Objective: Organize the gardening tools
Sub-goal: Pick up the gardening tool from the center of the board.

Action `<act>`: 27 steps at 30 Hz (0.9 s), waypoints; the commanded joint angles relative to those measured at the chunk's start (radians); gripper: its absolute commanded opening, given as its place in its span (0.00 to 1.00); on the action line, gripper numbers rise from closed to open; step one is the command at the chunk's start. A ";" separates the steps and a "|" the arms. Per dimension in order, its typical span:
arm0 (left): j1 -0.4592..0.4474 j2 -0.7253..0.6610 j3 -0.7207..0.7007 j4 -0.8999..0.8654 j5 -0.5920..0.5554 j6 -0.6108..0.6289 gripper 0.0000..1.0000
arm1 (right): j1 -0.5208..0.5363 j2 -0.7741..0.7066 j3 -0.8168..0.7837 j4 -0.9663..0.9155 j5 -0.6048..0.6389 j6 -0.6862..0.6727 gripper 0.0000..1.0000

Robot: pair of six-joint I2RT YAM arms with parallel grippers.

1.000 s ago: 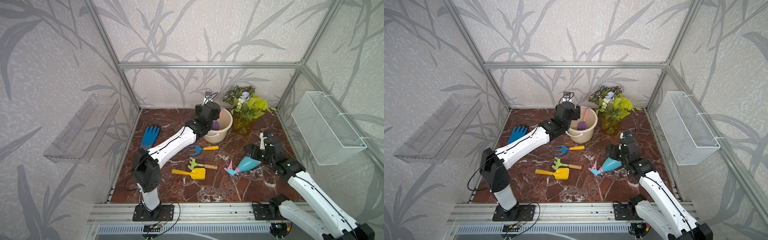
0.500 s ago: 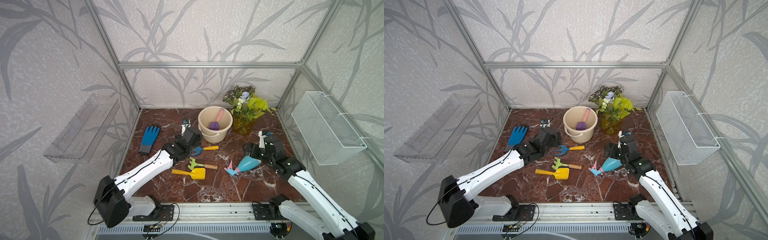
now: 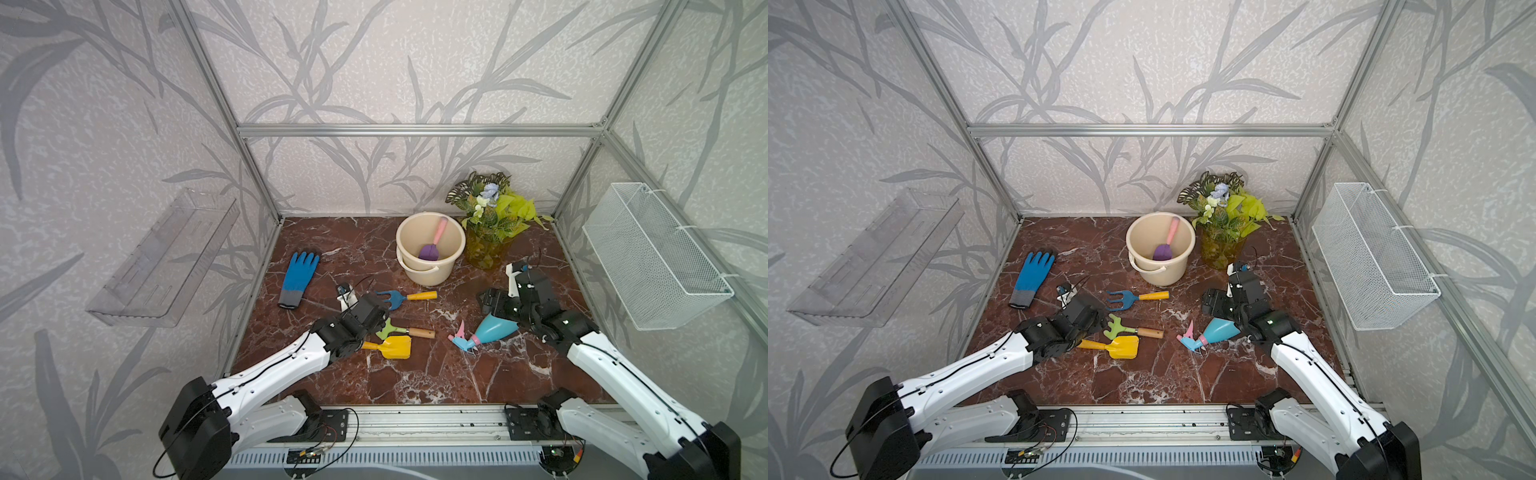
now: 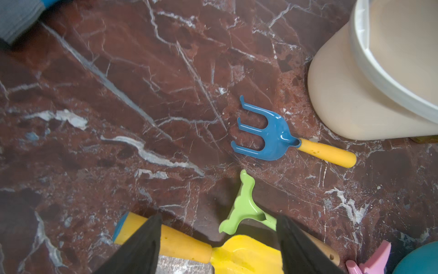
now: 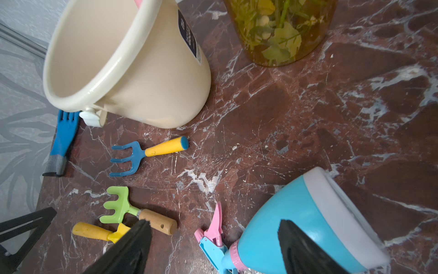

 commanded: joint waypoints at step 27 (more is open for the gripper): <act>0.044 0.162 -0.146 0.083 0.184 -0.316 0.68 | 0.070 0.032 0.006 0.053 0.075 -0.011 0.88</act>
